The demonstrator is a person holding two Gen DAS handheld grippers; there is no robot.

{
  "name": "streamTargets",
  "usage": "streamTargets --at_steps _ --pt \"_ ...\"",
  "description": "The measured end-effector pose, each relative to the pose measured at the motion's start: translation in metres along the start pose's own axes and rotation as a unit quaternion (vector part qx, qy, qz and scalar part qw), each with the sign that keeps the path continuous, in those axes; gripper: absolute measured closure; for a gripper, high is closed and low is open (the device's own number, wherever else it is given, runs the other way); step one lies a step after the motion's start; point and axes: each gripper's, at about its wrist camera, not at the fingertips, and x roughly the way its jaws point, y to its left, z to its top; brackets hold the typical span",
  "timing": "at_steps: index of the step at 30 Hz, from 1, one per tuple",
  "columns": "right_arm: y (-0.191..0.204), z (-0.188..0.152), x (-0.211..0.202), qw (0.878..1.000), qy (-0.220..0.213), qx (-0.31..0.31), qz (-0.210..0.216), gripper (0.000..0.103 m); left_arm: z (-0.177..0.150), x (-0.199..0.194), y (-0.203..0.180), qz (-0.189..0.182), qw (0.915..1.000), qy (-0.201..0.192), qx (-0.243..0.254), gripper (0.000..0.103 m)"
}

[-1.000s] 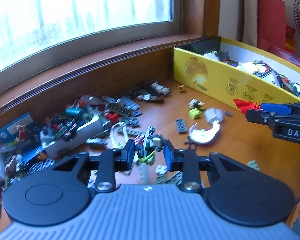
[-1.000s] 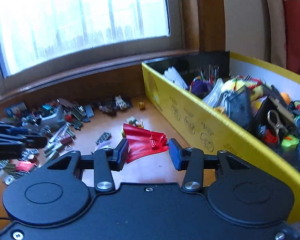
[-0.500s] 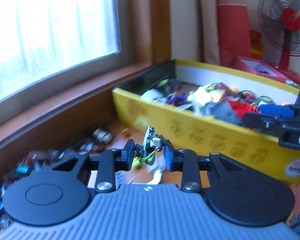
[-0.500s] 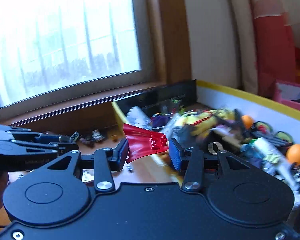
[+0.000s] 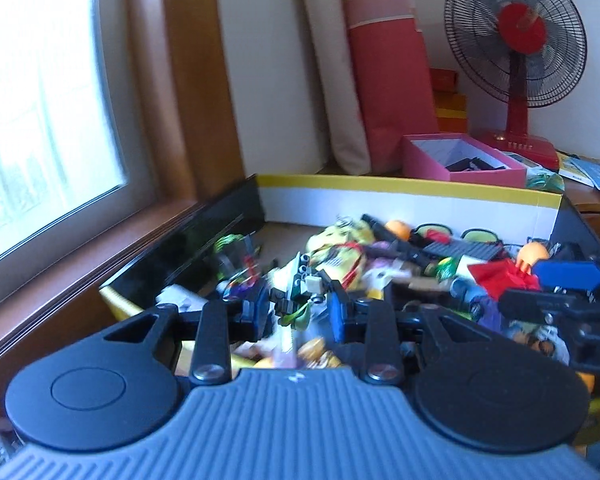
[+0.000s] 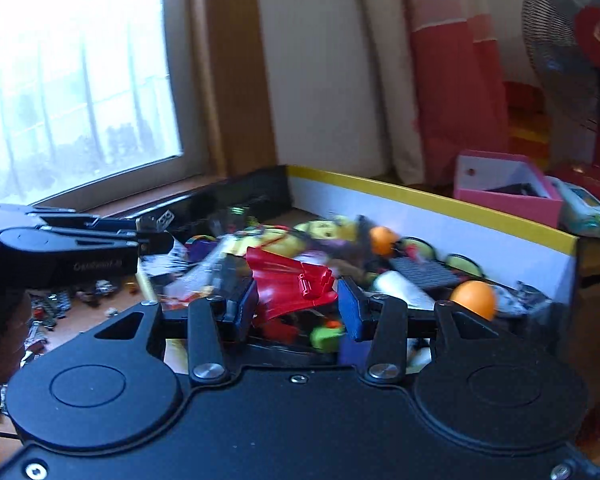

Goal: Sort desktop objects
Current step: 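Carry the red cape to the yellow box with right gripper while left carries the brick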

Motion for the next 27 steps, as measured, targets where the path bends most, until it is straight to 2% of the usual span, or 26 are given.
streamTargets --at_steps 1,2,7,19,27 --pt "-0.004 0.000 -0.001 1.000 0.001 0.002 -0.005 0.060 0.002 0.003 -0.004 0.000 1.0000 0.000 0.000 0.064" --pt "-0.010 -0.001 -0.001 1.000 0.002 0.005 -0.011 0.060 0.004 0.006 -0.007 -0.001 1.0000 0.000 -0.001 0.051" --pt "-0.025 0.000 -0.005 1.000 0.002 0.028 -0.002 0.060 0.006 0.013 -0.018 -0.009 0.9999 0.001 0.005 0.039" --pt "-0.021 0.003 0.000 1.000 0.006 0.028 -0.008 0.060 0.002 0.006 -0.013 0.002 0.9998 0.014 -0.013 0.021" --pt "-0.024 0.002 -0.003 0.998 0.012 0.050 -0.023 0.058 -0.002 -0.006 -0.004 0.010 0.9995 0.017 -0.026 0.017"
